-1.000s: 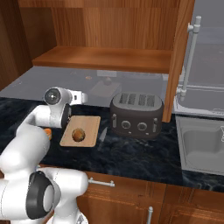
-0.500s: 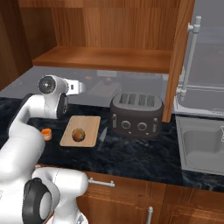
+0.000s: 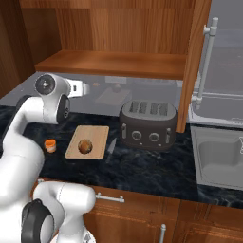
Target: Pick the bread, place it on the cutting board, pick the jam, place it on the counter, and close the cabinet.
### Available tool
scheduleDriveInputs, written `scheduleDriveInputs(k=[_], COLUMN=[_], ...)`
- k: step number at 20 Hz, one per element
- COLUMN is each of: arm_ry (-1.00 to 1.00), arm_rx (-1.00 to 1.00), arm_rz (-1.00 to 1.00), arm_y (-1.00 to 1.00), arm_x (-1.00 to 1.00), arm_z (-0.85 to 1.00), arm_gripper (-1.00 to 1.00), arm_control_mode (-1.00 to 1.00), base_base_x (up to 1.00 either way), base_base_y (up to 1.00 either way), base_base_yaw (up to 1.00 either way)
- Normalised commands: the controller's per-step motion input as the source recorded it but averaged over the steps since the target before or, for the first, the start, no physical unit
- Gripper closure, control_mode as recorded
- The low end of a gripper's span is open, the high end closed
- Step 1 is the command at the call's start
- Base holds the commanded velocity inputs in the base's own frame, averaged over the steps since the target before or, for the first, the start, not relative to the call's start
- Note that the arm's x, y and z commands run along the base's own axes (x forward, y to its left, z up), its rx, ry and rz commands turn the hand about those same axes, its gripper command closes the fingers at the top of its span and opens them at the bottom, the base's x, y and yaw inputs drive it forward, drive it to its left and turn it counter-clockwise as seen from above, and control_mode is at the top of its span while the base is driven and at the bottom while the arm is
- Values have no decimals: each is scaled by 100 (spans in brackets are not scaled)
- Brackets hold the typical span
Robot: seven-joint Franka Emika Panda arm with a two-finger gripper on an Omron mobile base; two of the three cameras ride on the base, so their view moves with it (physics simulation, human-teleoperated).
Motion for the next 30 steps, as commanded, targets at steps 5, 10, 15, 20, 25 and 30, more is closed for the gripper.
scheduleDriveInputs(k=[5,10,15,20,25,30], arm_ry=[-1,-8,-12,-14,-12,-12], arm_rx=[0,0,0,0,0,0], arm_rz=[0,0,0,0,0,0], arm_y=[0,0,0,0,0,0], arm_x=[-36,-50,-57,-53,-50,-54], arm_z=[23,15,19,19,20,24], arm_gripper=[-100,-100,-100,-100,-100,-100], arm_control_mode=[-100,-100,-100,-100,-100,-100], base_base_x=[0,0,0,0,0,0], base_base_y=[0,0,0,0,0,0], base_base_yaw=[0,0,0,0,0,0])
